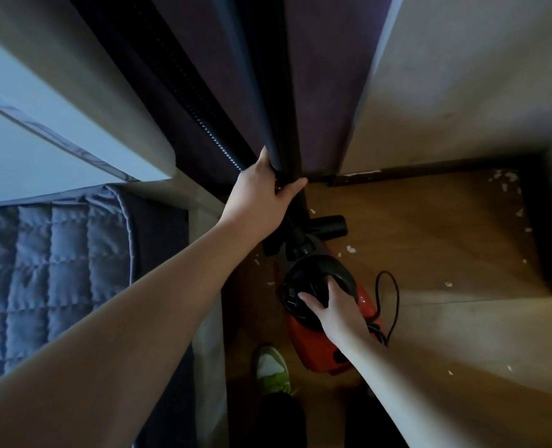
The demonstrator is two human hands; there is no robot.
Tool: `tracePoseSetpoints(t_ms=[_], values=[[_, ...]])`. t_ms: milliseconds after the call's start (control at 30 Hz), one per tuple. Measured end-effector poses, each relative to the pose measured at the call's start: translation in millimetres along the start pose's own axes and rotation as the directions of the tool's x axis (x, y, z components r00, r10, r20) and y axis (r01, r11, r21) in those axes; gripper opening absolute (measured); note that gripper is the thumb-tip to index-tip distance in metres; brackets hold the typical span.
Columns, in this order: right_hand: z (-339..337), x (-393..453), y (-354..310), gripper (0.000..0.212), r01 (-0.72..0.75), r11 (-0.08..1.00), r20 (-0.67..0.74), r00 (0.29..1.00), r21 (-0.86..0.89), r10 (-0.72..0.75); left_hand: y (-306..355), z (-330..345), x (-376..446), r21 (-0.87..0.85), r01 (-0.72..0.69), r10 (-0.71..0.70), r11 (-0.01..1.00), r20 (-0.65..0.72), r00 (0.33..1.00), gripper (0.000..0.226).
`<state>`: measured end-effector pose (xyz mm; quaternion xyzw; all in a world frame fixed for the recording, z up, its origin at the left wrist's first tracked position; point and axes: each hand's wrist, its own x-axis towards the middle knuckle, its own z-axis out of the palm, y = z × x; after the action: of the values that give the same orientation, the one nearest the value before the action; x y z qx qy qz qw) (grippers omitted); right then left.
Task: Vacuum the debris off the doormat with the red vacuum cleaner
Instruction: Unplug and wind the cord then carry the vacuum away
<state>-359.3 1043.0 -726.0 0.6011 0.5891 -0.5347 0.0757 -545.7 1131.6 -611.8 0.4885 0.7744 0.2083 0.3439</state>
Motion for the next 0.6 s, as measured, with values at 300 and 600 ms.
tracePoseSetpoints(t_ms=[300, 600], values=[[31.5, 80.9, 3.1, 0.070, 0.002, 0.981, -0.006, 1.000, 0.194, -0.001, -36.8, 22.6, 50.7, 0.001, -0.046, 0.046, 0.999, -0.017, 0.999, 0.039], [68.2, 137.7, -5.2, 0.073, -0.067, 0.968, -0.017, 0.997, 0.243, 0.074, -70.1, 42.6, 73.5, -0.032, -0.046, 0.047, 0.998, 0.022, 0.999, 0.046]])
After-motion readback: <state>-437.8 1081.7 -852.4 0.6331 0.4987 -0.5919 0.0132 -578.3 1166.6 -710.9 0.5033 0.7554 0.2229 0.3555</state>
